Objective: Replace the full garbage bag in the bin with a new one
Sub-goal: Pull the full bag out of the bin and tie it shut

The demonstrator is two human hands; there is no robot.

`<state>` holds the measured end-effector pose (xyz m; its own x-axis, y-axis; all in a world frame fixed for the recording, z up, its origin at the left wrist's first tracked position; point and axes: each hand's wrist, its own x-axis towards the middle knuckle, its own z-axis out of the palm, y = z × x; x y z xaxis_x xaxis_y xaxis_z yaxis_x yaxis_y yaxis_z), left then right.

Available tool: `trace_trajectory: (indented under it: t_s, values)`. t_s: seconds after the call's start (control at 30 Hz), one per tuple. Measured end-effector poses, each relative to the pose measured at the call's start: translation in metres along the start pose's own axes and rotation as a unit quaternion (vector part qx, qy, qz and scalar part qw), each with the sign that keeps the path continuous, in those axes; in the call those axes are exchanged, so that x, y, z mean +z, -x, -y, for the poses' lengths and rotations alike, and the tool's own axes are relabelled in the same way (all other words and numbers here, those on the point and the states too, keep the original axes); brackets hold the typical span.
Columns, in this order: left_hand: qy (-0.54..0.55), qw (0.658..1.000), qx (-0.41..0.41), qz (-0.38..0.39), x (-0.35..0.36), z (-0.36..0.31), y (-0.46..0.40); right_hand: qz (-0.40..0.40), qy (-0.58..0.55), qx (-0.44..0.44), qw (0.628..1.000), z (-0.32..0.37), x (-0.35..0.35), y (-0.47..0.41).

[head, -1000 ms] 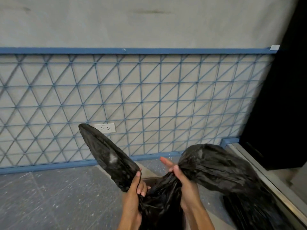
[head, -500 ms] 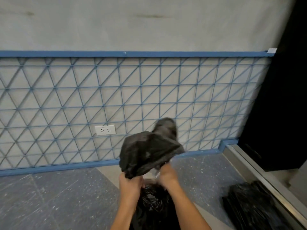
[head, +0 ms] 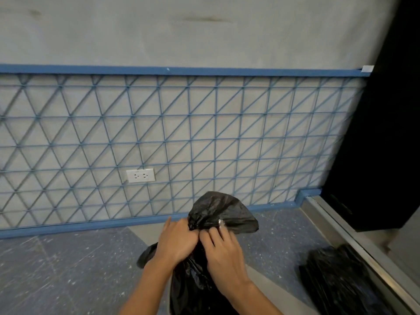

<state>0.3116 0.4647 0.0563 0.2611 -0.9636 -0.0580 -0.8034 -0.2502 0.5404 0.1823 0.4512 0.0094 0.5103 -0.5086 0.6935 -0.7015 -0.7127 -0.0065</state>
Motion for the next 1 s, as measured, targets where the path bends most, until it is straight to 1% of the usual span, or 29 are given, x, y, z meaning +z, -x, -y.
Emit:
trace_trajectory:
  t_s: [0.03,0.07,0.1,0.13,0.2,0.27,0.33,0.37,0.43,0.5,0.53,0.57,0.6,0.63,0.67,0.7,0.77,0.8,0.87,0.9,0.93,1.0]
  values:
    - [-0.053,0.998,0.013,0.025,0.000,-0.003,0.002,-0.054,0.001,-0.011,0.998,-0.003,0.002,0.003]
    - [-0.108,0.993,0.036,0.027,0.002,-0.004,0.002,-0.095,0.005,-0.017,0.995,-0.006,0.001,0.004]
    - [-0.156,0.985,0.068,0.010,0.005,-0.005,0.004,-0.119,0.015,-0.026,0.992,-0.008,0.002,0.004]
    - [-0.185,0.978,0.093,-0.008,0.006,-0.007,0.005,-0.115,0.029,-0.035,0.992,-0.010,0.002,0.004]
    - [-0.202,0.972,0.114,-0.032,0.006,-0.009,0.007,-0.061,0.068,-0.038,0.995,-0.013,0.004,0.001]
    - [-0.196,0.974,0.108,-0.020,0.004,-0.011,0.009,-0.013,0.090,-0.012,0.996,-0.019,0.004,-0.005]
    - [-0.205,0.970,0.130,-0.030,0.001,-0.010,0.013,0.039,0.095,0.017,0.995,-0.026,0.004,-0.009]
    - [-0.199,0.968,0.146,-0.043,-0.001,-0.010,0.016,0.070,0.093,0.029,0.993,-0.028,0.004,-0.009]
    - [-0.204,0.963,0.170,-0.044,-0.001,-0.006,0.019,0.134,0.077,0.053,0.986,-0.028,0.004,-0.011]
    - [-0.257,0.942,0.199,-0.081,0.005,0.001,0.018,0.181,0.050,0.066,0.980,-0.025,0.004,-0.013]
    - [-0.278,0.933,0.202,-0.106,0.008,0.003,0.018,0.191,0.038,0.061,0.979,-0.024,0.002,-0.015]
    - [-0.286,0.933,0.188,-0.107,0.009,0.004,0.018,0.198,0.022,0.049,0.979,-0.025,0.000,-0.016]
    - [-0.289,0.937,0.173,-0.092,0.010,0.003,0.018,0.206,-0.013,0.043,0.977,-0.025,-0.002,-0.018]
    - [-0.279,0.943,0.161,-0.084,0.012,0.003,0.019,0.240,-0.051,0.051,0.968,-0.025,-0.007,-0.020]
    - [-0.264,0.946,0.160,-0.099,0.015,0.004,0.019,0.278,-0.092,0.064,0.954,-0.027,-0.010,-0.021]
    - [-0.242,0.950,0.156,-0.119,0.016,0.002,0.020,0.300,-0.127,0.077,0.942,-0.028,-0.011,-0.021]
    - [-0.190,0.956,0.156,-0.160,0.018,0.002,0.024,0.304,-0.187,0.105,0.928,-0.031,-0.011,-0.025]
    - [-0.182,0.951,0.165,-0.186,0.021,0.004,0.025,0.305,-0.213,0.116,0.921,-0.032,-0.010,-0.025]
    - [-0.208,0.940,0.182,-0.202,0.023,0.005,0.022,0.313,-0.247,0.119,0.909,-0.034,-0.010,-0.027]
    - [-0.216,0.940,0.183,-0.189,0.022,0.004,0.021,0.314,-0.262,0.121,0.904,-0.035,-0.010,-0.027]
    - [-0.210,0.948,0.174,-0.165,0.021,0.002,0.019,0.312,-0.282,0.127,0.898,-0.037,-0.009,-0.028]
    - [-0.116,0.978,0.134,-0.111,0.018,0.001,0.015,0.310,-0.333,0.153,0.877,-0.040,-0.010,-0.027]
